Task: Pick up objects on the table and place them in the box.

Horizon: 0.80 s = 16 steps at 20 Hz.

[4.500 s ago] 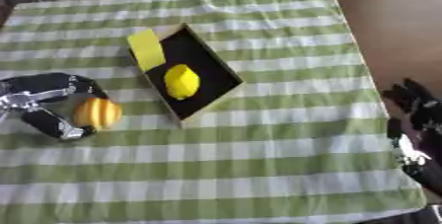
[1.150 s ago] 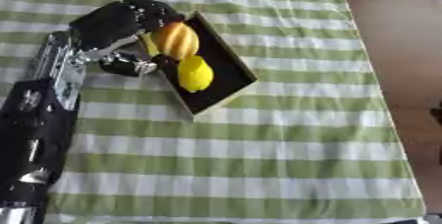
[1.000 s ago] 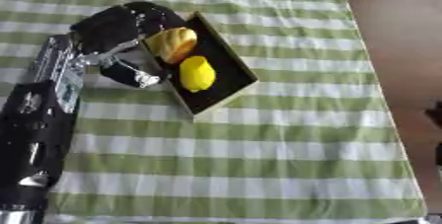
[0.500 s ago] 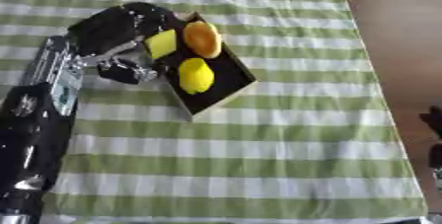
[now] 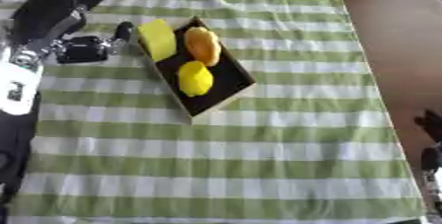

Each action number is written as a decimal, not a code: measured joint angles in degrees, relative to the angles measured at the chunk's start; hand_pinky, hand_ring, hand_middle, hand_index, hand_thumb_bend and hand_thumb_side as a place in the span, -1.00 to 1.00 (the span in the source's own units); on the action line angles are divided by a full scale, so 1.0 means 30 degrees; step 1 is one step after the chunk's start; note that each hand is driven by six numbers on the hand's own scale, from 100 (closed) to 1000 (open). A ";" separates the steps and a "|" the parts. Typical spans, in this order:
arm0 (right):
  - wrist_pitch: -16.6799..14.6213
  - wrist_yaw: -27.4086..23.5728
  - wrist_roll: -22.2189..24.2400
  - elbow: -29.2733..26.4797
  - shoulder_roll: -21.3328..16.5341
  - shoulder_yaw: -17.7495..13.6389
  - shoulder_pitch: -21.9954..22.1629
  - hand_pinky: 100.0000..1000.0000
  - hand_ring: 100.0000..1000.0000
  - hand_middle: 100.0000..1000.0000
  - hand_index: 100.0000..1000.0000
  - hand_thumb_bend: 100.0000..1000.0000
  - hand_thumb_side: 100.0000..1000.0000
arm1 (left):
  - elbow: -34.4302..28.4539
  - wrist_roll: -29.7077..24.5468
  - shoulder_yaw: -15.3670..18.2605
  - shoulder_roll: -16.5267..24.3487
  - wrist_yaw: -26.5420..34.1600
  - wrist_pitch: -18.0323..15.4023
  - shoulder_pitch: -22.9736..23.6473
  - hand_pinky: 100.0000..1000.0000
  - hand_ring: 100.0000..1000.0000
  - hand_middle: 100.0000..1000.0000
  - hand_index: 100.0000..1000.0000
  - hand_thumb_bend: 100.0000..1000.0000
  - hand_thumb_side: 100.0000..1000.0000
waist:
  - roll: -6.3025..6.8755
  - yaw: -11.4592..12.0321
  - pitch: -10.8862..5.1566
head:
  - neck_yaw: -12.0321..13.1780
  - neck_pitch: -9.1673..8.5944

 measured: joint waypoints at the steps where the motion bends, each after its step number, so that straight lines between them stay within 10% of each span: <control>1: -0.0203 -0.0030 -0.0023 0.0000 0.0081 -0.0043 0.0001 1.00 1.00 0.52 1.00 -1.00 -0.18 | -0.0297 -0.0225 0.0441 0.0549 0.1394 0.0459 0.0380 0.49 0.50 0.29 0.72 -1.00 0.09 | -0.0002 0.0059 0.0000 | -0.0103 0.0000; 10: -0.3364 -0.0312 0.0113 0.0000 0.0836 0.0009 -0.0028 1.00 1.00 0.52 1.00 -1.00 -0.18 | -0.4439 0.1813 0.5358 0.6162 1.3805 0.7020 0.2422 0.48 0.51 0.32 0.70 -1.00 0.05 | -0.0021 0.0033 0.0223 | -0.0708 0.0001; 16: -0.4396 0.0370 0.0417 -0.0001 0.1840 0.0575 -0.0464 1.00 1.00 0.52 0.99 -1.00 -0.18 | -0.5185 0.4278 0.7041 0.8947 1.7183 0.7326 0.4112 0.49 0.51 0.32 0.70 -1.00 0.04 | 0.0008 -0.0043 0.0719 | -0.0449 -0.0001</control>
